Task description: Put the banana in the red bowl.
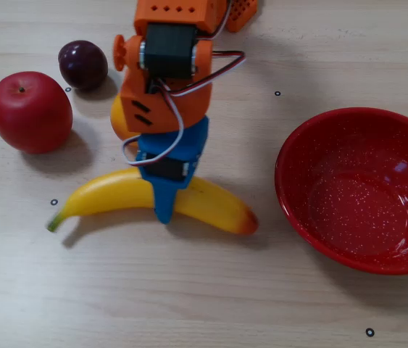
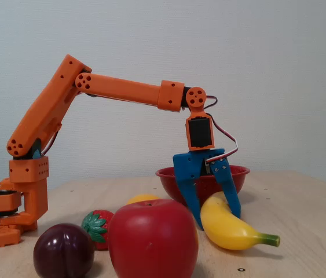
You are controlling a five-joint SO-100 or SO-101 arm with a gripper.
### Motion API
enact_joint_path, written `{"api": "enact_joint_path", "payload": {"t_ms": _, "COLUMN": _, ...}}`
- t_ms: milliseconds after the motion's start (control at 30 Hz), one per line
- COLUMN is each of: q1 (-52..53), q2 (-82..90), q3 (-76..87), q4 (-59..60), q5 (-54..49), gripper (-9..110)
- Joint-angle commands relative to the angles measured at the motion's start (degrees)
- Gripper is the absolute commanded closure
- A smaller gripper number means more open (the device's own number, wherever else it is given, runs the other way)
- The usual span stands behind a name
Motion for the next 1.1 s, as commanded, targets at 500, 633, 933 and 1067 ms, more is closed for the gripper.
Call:
{"api": "enact_joint_path", "payload": {"t_ms": 500, "q1": 2.1, "q2": 27.9, "q3": -18.3, "q4": 6.6, "q5": -10.6, "gripper": 101}}
{"api": "enact_joint_path", "payload": {"t_ms": 633, "q1": 7.3, "q2": 33.7, "q3": -18.5, "q4": 7.6, "q5": -11.4, "gripper": 101}}
{"api": "enact_joint_path", "payload": {"t_ms": 933, "q1": 25.7, "q2": 35.9, "q3": -18.5, "q4": 11.9, "q5": -14.8, "gripper": 101}}
{"api": "enact_joint_path", "payload": {"t_ms": 1067, "q1": 31.8, "q2": 32.4, "q3": -18.6, "q4": 12.4, "q5": -14.8, "gripper": 101}}
